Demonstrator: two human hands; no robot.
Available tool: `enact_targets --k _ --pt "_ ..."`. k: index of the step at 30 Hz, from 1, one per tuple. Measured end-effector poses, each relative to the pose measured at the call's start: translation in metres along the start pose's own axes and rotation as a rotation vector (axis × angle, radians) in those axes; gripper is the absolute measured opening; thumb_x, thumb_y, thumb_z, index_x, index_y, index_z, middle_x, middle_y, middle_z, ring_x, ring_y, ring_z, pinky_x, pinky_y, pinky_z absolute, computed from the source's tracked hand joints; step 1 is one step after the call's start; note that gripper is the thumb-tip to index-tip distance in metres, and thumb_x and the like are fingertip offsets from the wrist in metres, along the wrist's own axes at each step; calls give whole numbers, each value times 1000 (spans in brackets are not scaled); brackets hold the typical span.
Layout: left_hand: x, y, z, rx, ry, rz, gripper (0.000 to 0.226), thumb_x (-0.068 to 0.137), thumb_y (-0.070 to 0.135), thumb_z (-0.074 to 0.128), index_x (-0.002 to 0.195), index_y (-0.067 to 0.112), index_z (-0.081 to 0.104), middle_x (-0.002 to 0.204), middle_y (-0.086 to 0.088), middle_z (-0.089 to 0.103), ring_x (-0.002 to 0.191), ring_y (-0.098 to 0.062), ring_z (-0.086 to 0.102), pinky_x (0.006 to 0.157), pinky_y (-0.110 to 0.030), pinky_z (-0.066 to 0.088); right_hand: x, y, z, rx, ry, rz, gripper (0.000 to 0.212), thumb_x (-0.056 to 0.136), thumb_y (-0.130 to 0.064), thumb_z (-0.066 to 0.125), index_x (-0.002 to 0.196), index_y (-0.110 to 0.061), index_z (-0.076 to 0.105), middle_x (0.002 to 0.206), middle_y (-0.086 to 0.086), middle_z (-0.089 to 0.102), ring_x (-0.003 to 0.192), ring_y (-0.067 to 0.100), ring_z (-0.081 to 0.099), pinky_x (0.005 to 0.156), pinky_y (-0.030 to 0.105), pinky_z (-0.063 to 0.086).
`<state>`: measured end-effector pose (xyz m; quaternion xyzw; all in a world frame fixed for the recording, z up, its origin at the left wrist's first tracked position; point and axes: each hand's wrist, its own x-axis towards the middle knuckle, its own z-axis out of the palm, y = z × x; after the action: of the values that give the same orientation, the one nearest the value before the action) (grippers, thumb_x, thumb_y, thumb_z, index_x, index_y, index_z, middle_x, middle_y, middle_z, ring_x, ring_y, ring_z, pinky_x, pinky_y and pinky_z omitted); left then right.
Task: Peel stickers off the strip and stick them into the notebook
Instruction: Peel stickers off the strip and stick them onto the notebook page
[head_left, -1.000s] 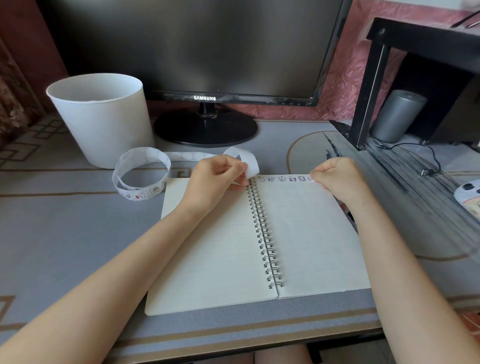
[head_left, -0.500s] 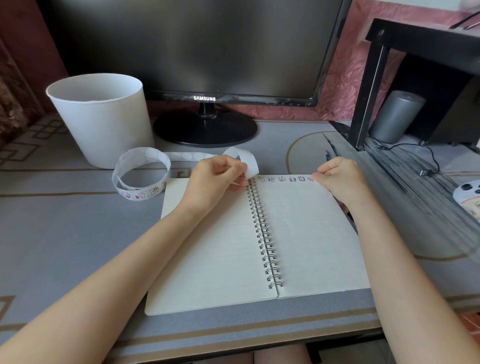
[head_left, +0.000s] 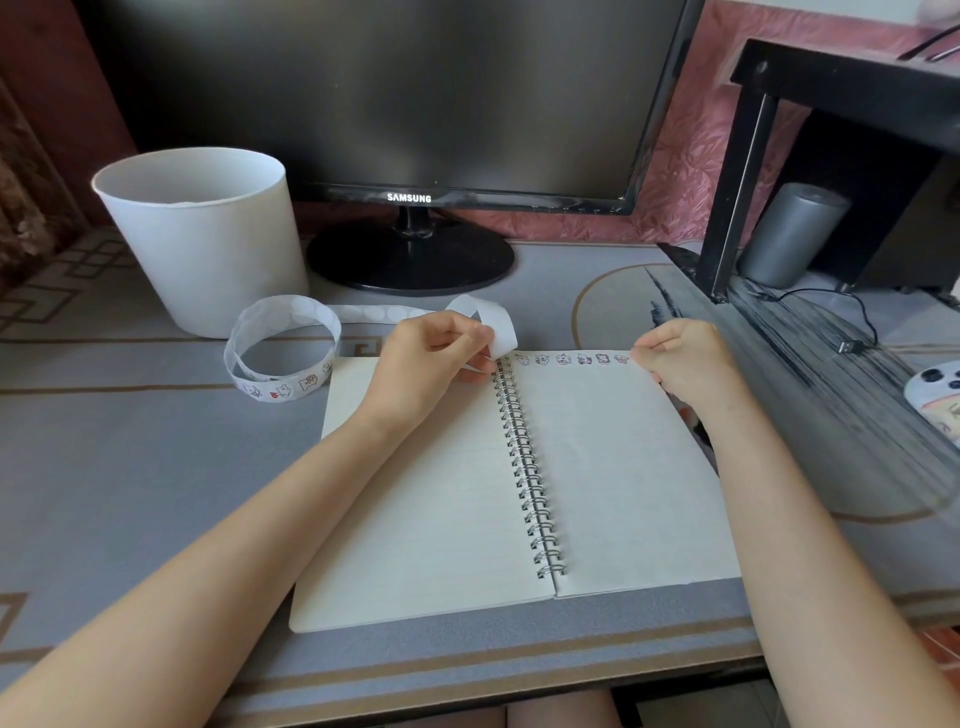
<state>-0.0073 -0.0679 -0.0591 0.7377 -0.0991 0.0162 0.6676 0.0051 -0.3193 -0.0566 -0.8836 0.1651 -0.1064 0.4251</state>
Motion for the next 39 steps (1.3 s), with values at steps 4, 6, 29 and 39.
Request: enact_targets --k 4,6,29,39 --pt "0 0 0 2 3 8 18 94 12 58 83 -1 65 77 -8 66 65 -7 66 66 -19 56 2 1 -2 6 93 -16 13 87 -2 54 88 -7 65 63 -2 56 43 5 48 45 18 37" --pt "0 0 -1 4 4 14 19 94 13 58 82 -1 65 78 -8 66 68 -9 67 66 -20 56 -1 -4 -5 57 196 -120 13 88 -5 52 83 -13 62 62 -2 55 37 0 48 43 13 35" --pt "-2 6 0 -120 -1 99 17 95 10 55 81 7 63 73 -5 63 64 -10 66 64 -22 55 -49 -54 40 274 -293 -637 21 78 -8 74 90 -18 60 86 -9 64 74 1 55 56 17 34" --pt "-2 6 1 -76 -87 73 12 93 10 58 84 6 65 79 -7 65 68 -10 64 67 -23 56 -47 -55 45 418 -221 -567 17 79 -6 73 81 -21 65 78 -8 66 73 7 58 63 23 44"
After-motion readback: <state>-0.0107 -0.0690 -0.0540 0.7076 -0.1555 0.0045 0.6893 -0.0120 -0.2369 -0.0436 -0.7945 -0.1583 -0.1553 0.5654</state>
